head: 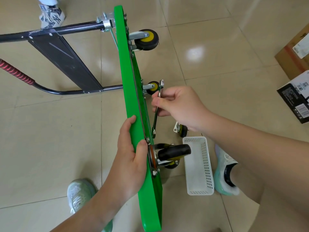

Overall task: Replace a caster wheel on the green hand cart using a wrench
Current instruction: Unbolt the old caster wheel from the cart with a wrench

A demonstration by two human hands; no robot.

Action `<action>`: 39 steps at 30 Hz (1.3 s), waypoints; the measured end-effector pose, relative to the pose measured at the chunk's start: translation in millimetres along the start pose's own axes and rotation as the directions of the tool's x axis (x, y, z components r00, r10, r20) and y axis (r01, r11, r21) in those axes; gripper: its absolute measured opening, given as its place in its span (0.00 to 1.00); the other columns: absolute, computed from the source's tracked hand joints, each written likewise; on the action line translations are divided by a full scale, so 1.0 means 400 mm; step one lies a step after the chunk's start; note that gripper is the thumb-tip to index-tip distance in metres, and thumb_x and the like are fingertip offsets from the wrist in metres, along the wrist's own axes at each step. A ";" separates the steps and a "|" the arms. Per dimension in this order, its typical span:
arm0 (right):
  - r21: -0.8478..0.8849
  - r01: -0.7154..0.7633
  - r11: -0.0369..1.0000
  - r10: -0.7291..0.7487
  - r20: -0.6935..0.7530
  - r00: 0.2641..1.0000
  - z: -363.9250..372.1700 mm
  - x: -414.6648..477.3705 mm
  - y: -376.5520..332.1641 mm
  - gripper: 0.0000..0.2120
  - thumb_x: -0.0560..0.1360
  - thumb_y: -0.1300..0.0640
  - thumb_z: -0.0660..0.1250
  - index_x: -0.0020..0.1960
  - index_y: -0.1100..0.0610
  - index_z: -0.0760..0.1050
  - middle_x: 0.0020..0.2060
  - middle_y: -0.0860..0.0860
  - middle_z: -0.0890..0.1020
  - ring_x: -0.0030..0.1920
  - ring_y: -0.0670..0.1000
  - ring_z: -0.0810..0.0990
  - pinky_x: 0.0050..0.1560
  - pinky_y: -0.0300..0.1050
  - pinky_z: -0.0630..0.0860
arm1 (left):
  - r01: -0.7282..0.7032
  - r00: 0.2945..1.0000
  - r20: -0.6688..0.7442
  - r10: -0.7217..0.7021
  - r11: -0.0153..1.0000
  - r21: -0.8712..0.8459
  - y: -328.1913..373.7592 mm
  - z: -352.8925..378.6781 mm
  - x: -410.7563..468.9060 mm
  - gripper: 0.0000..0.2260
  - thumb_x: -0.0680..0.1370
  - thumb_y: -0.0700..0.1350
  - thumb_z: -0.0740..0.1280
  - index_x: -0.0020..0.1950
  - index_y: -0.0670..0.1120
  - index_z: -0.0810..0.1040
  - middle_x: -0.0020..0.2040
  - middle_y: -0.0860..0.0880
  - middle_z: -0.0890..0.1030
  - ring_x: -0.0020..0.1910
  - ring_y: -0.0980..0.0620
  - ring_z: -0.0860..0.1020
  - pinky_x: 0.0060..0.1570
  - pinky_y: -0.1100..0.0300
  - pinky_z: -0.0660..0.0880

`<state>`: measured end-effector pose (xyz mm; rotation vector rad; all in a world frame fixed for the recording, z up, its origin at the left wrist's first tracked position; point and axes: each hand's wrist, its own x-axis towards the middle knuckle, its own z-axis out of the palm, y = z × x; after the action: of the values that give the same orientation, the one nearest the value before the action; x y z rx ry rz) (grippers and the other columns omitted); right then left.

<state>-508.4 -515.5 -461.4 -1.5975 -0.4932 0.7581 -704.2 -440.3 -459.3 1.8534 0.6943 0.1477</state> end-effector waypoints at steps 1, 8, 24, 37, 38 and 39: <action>0.018 -0.035 0.999 0.035 0.012 0.999 0.002 0.013 0.002 0.08 0.78 0.62 0.72 0.43 0.51 0.84 0.38 0.49 0.87 0.41 0.49 0.87 0.42 0.42 0.84 | -0.004 1.000 -0.003 0.004 1.000 -0.007 0.001 0.000 0.001 0.22 0.83 0.51 0.55 0.71 0.73 0.55 0.76 0.62 0.66 0.75 0.60 0.68 0.76 0.63 0.63; 0.004 -0.136 0.991 0.136 0.055 0.989 0.035 0.070 0.036 0.04 0.78 0.61 0.71 0.46 0.57 0.84 0.38 0.55 0.87 0.37 0.50 0.85 0.38 0.40 0.82 | 0.014 1.000 0.025 -0.012 0.997 -0.079 -0.006 -0.008 0.003 0.25 0.79 0.49 0.55 0.72 0.72 0.55 0.72 0.75 0.58 0.71 0.78 0.60 0.63 0.83 0.57; -0.114 -0.357 0.927 0.371 0.161 0.914 0.066 0.121 0.095 0.06 0.79 0.58 0.70 0.50 0.61 0.83 0.45 0.60 0.87 0.42 0.56 0.86 0.49 0.50 0.85 | 0.051 0.994 0.095 -0.045 0.997 -0.061 -0.006 -0.022 0.003 0.26 0.79 0.54 0.55 0.75 0.72 0.52 0.79 0.57 0.63 0.72 0.63 0.69 0.70 0.68 0.66; -0.020 -0.222 0.975 0.222 0.105 0.969 0.060 0.062 0.066 0.05 0.78 0.62 0.71 0.44 0.57 0.84 0.35 0.51 0.86 0.38 0.50 0.86 0.39 0.40 0.82 | -0.002 1.000 0.029 0.002 1.000 -0.020 -0.009 -0.011 0.001 0.24 0.85 0.47 0.56 0.77 0.67 0.53 0.77 0.54 0.65 0.70 0.58 0.73 0.72 0.61 0.68; -0.010 -0.204 0.979 0.204 0.109 0.973 0.060 0.054 0.061 0.05 0.78 0.62 0.71 0.44 0.56 0.84 0.35 0.50 0.86 0.38 0.50 0.86 0.40 0.40 0.82 | -0.004 1.000 0.021 0.005 1.000 -0.020 -0.011 -0.010 0.001 0.24 0.85 0.45 0.56 0.77 0.66 0.54 0.77 0.55 0.65 0.70 0.60 0.72 0.71 0.64 0.67; 0.005 -0.190 0.982 0.188 0.109 0.976 0.060 0.045 0.056 0.05 0.78 0.63 0.71 0.45 0.56 0.84 0.35 0.50 0.87 0.39 0.49 0.86 0.40 0.40 0.83 | -0.010 1.000 0.011 0.010 1.000 -0.018 -0.013 -0.010 0.002 0.25 0.86 0.43 0.56 0.77 0.65 0.54 0.78 0.56 0.65 0.70 0.64 0.71 0.70 0.68 0.66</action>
<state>-515.3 -490.2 -488.1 -1.6102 -0.4154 0.9943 -707.1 -435.6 -462.4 1.8398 0.6748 0.1497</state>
